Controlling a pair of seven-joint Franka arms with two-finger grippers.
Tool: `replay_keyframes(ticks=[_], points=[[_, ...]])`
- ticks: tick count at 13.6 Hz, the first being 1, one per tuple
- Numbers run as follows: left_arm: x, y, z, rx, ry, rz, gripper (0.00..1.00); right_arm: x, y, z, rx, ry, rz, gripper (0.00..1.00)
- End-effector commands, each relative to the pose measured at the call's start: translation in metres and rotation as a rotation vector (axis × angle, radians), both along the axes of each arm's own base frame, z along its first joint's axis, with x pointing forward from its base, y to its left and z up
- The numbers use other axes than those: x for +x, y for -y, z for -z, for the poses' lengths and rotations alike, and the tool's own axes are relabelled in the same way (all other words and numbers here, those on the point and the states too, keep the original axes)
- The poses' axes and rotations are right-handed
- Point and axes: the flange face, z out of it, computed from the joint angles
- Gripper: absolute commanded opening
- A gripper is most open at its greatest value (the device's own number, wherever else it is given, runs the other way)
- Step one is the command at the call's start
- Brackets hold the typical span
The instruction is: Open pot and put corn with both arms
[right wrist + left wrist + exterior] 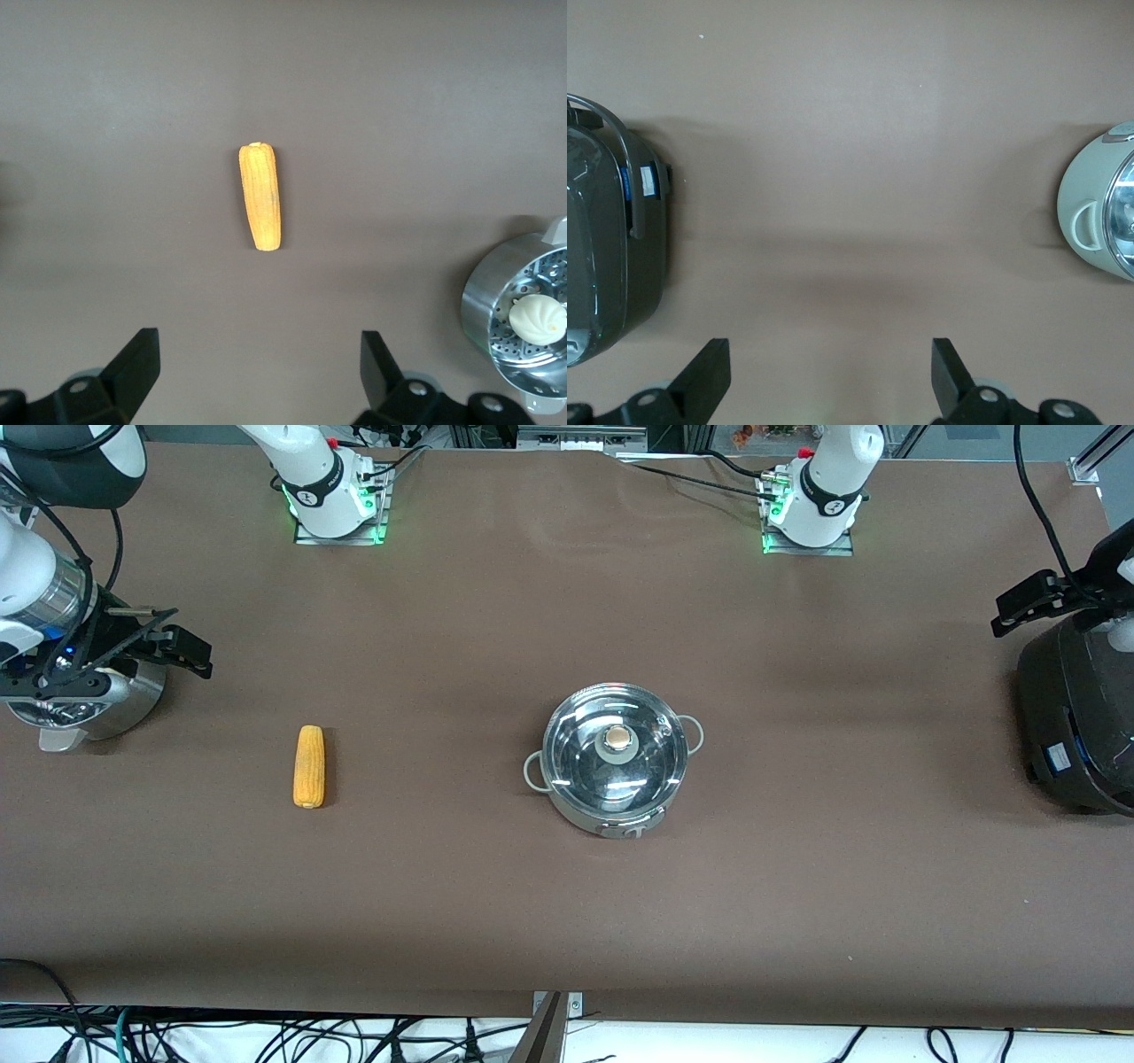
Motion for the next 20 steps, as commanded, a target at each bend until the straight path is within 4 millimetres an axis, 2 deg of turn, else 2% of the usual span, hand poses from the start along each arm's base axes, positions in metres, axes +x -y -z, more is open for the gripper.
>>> replay_keyframes(ticks=[1,5,7,9,10,16,20], points=[[0.004,0.0,-0.006,-0.01,-0.005,0.009,1.0,0.022,-0.009,0.035,-0.001,-0.024,-0.016,1.0],[0.004,-0.001,-0.006,-0.01,-0.005,0.007,1.0,0.041,-0.008,0.09,0.006,-0.029,-0.015,1.0],[0.004,-0.001,-0.006,-0.01,-0.005,0.007,1.0,0.053,-0.011,0.138,0.012,-0.003,-0.022,1.0],[0.004,-0.001,-0.006,-0.01,-0.005,0.007,1.0,0.064,-0.012,0.2,0.02,0.017,-0.025,1.0],[0.004,-0.001,-0.006,-0.01,-0.005,0.007,1.0,0.066,-0.013,0.225,0.024,0.026,-0.027,1.0],[0.003,-0.001,-0.005,-0.01,-0.008,0.006,1.0,0.066,-0.013,0.287,0.026,-0.005,-0.03,1.0],[0.003,-0.001,-0.004,-0.01,-0.011,0.004,1.0,0.056,-0.014,0.314,0.031,0.001,-0.05,1.0]])
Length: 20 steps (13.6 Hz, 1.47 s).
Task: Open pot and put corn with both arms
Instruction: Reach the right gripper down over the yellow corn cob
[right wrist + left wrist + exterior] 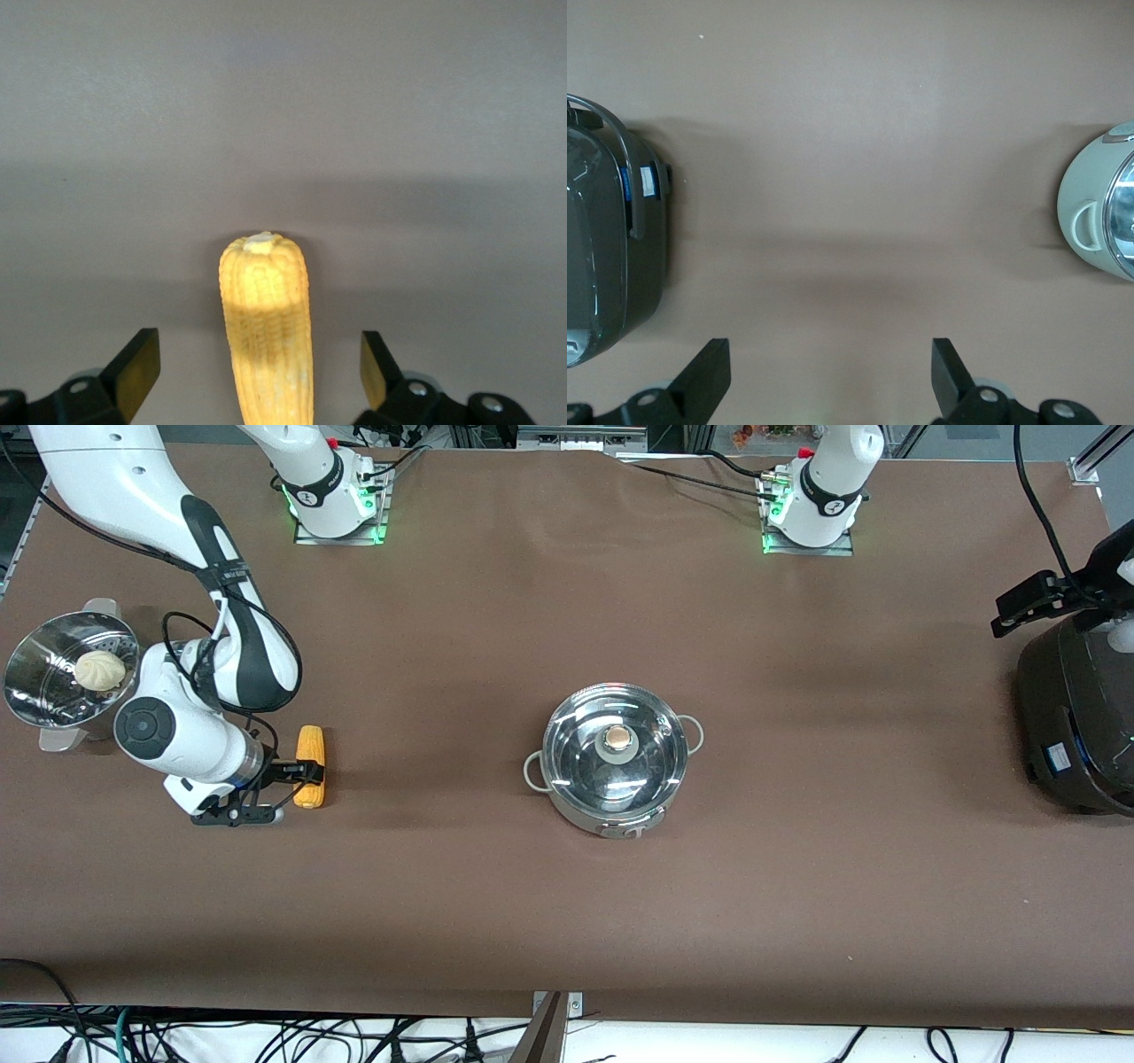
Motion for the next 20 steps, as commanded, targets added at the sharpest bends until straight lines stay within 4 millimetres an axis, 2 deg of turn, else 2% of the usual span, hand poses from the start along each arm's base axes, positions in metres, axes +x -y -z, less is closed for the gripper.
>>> replay_keyframes(ticks=[1,7,20], points=[[0.002,-0.002,-0.005,-0.01,-0.01,0.004,1.0,-0.008,-0.001,0.011,0.001,0.009,-0.018,1.0],[0.002,-0.002,-0.005,-0.01,-0.012,0.004,1.0,-0.022,0.0,0.027,0.006,0.017,-0.037,1.0],[0.001,-0.003,-0.005,-0.01,-0.016,0.001,1.0,-0.03,0.004,0.04,0.011,0.046,-0.081,1.0]])
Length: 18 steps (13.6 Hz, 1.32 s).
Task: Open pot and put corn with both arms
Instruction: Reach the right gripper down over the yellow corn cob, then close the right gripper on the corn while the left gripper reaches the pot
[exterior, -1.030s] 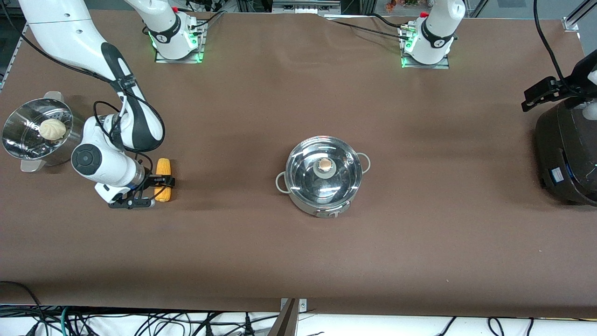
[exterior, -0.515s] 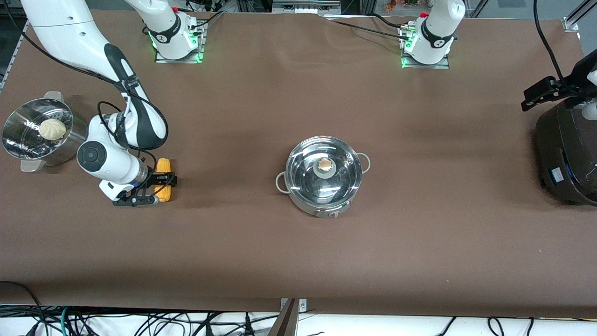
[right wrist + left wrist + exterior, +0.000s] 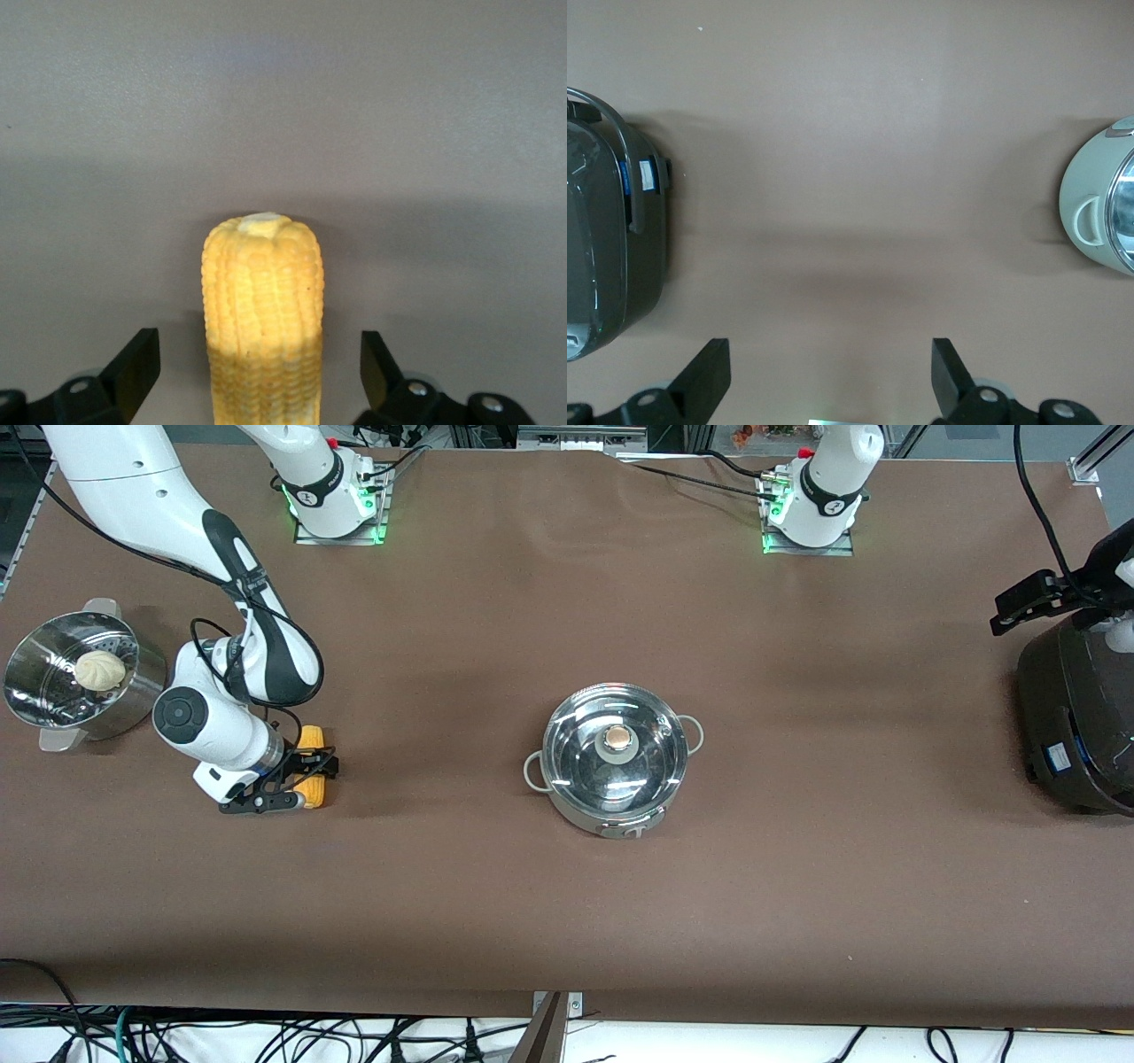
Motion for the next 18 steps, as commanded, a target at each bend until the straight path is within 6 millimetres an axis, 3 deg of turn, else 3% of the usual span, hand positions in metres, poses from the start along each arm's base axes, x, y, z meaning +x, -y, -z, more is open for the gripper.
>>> replay_keyframes(ticks=[1,3,7,9,11,12,15,18], points=[[0.002,-0.002,-0.006,-0.01,-0.002,0.003,1.0,-0.004,0.002,-0.002,0.002,0.011,-0.014,1.0],[0.002,-0.002,-0.006,-0.01,-0.002,0.003,1.0,-0.004,0.003,-0.002,0.002,0.011,-0.012,0.97],[0.003,-0.001,-0.006,-0.012,-0.001,0.012,1.0,-0.004,0.004,-0.001,0.002,0.011,-0.023,0.76],[0.004,0.0,-0.004,-0.012,-0.005,0.01,1.0,-0.003,0.005,-0.001,0.002,0.011,-0.027,0.73],[0.014,-0.001,0.018,-0.015,-0.047,0.018,1.0,-0.003,0.005,-0.001,0.002,0.011,-0.029,0.57],[0.034,0.001,0.061,-0.007,-0.123,0.008,1.0,-0.003,0.005,-0.001,0.002,0.011,-0.029,0.49],[0.036,-0.004,0.071,-0.021,-0.135,0.017,1.0,-0.004,0.005,-0.001,0.002,0.007,-0.029,0.33],[0.04,0.021,0.093,-0.121,-0.134,-0.015,0.97,-0.004,0.005,0.0,0.001,0.003,-0.029,0.24]])
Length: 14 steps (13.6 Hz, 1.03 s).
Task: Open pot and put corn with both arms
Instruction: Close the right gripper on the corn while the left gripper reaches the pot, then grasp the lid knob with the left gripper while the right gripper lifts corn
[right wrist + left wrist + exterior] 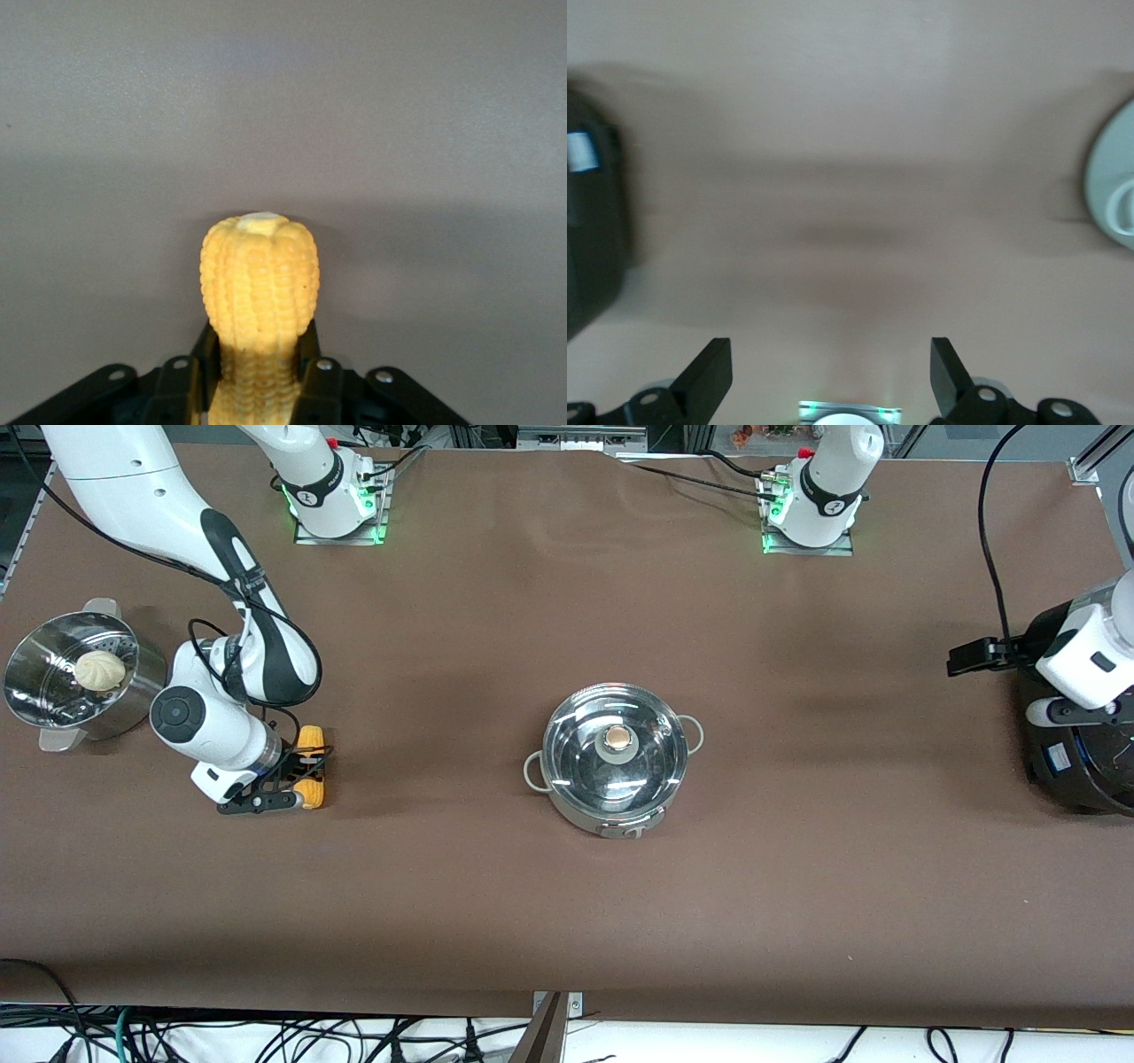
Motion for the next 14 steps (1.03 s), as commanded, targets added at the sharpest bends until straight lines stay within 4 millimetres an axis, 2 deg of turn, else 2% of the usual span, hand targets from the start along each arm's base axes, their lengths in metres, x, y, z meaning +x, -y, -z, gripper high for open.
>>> replay_keyframes(ticks=[1,4,6,9,10,12,14], points=[[0.004,0.018,0.01,-0.085,0.045,-0.055,0.97,-0.004,0.003,0.001,0.002,-0.001,-0.016,0.21],[0.017,0.089,0.034,-0.069,0.066,-0.148,0.97,-0.002,0.003,-0.002,0.002,0.007,-0.016,0.19],[0.019,0.145,0.052,-0.048,0.066,-0.236,0.98,-0.001,0.003,-0.004,0.002,0.008,-0.016,0.19],[0.016,0.207,0.073,-0.029,0.064,-0.284,0.98,0.001,0.002,-0.009,0.003,0.018,-0.017,0.19],[0.011,0.234,0.082,-0.021,0.067,-0.275,0.98,0.001,0.002,-0.013,0.002,0.021,-0.019,0.19],[0.004,0.283,0.108,-0.01,0.068,-0.28,0.99,0.005,0.002,-0.031,0.002,0.044,-0.032,0.19],[-0.001,0.329,0.126,-0.004,0.107,-0.236,0.99,0.012,0.003,-0.065,-0.003,0.051,-0.06,0.19]])
